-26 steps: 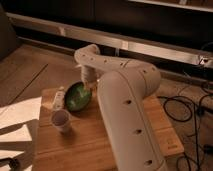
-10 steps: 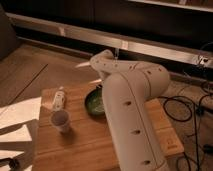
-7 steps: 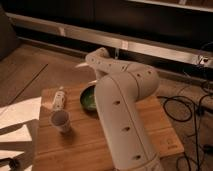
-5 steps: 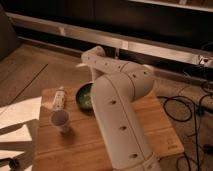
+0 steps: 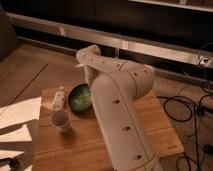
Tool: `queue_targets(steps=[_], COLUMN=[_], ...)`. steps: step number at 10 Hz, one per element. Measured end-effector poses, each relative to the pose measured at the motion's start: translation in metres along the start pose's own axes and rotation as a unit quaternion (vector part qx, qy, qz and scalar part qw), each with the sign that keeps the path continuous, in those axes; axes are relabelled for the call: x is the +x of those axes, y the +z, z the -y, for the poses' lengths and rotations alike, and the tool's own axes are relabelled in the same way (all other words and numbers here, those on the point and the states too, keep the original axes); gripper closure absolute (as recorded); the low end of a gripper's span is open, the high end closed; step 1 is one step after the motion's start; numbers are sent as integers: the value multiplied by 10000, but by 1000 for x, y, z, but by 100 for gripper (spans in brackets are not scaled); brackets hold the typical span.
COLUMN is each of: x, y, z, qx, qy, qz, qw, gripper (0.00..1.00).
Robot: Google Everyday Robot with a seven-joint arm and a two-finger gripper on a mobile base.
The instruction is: Drag the ceramic bowl in a circle
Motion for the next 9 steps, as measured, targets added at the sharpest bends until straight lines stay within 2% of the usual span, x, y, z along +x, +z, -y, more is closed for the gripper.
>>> queue_targets(steps=[2, 4, 8, 9], x=[21, 31, 42, 43], y=[0, 3, 13, 13], z=[6, 16, 17, 17], qx=[-40, -76, -278, -282], qy=[203, 410, 591, 592], qz=[-187, -278, -402, -404], qw=[9996, 9987, 9971, 9970], gripper=[42, 29, 28, 28])
